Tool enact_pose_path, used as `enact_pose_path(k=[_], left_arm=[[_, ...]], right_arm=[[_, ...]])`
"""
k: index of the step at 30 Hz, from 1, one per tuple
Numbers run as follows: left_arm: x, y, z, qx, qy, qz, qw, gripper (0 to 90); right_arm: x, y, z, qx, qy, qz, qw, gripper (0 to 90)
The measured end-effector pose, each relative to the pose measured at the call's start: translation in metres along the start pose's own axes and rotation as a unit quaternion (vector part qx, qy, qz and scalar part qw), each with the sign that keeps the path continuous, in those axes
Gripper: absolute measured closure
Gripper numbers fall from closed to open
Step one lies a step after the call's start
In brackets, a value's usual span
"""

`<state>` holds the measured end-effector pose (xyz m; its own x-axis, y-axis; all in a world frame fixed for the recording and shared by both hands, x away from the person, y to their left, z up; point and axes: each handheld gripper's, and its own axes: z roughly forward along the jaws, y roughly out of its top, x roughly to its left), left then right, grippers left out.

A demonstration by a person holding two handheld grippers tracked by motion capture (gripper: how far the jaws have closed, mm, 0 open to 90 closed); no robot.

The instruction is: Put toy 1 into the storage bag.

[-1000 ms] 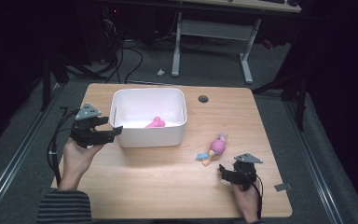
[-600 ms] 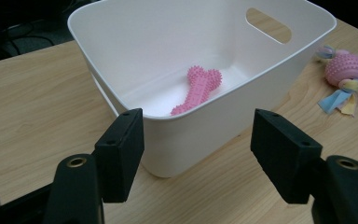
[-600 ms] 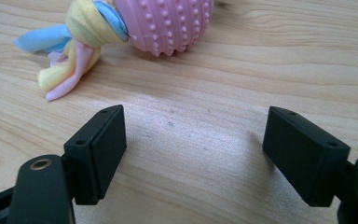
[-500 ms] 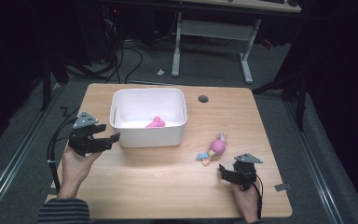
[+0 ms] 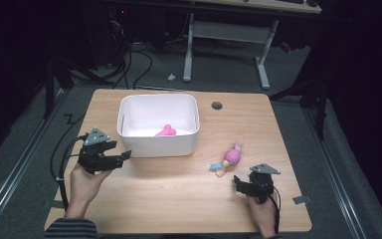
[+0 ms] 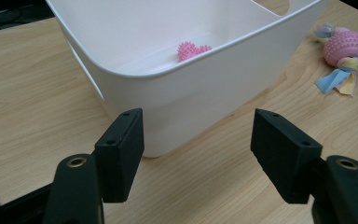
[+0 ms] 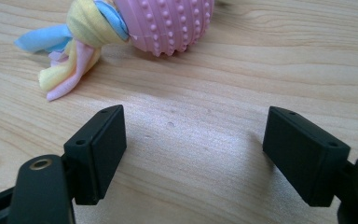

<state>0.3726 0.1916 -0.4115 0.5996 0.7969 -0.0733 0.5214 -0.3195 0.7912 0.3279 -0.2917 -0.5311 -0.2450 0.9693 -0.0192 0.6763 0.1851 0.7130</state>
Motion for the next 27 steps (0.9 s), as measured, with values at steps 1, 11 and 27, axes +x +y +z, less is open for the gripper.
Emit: enact_pose_path(k=[1, 11, 27], left_arm=[[0.0, -0.001, 0.001, 0.0, -0.001, 0.0, 1.0, 35.0], [-0.003, -0.019, 0.01, 0.01, -0.005, -0.007, 0.9999, 34.9], [-0.003, -0.043, 0.029, 0.02, -0.013, -0.029, 0.9993, 34.8]], right_arm=[[0.0, 0.0, 0.0, 0.0, 0.0, 0.0, 1.0, 21.3], [0.0, 0.0, 0.0, 0.0, 0.0, 0.0, 1.0, 21.3], [0.0, 0.0, 0.0, 0.0, 0.0, 0.0, 1.0, 21.3]])
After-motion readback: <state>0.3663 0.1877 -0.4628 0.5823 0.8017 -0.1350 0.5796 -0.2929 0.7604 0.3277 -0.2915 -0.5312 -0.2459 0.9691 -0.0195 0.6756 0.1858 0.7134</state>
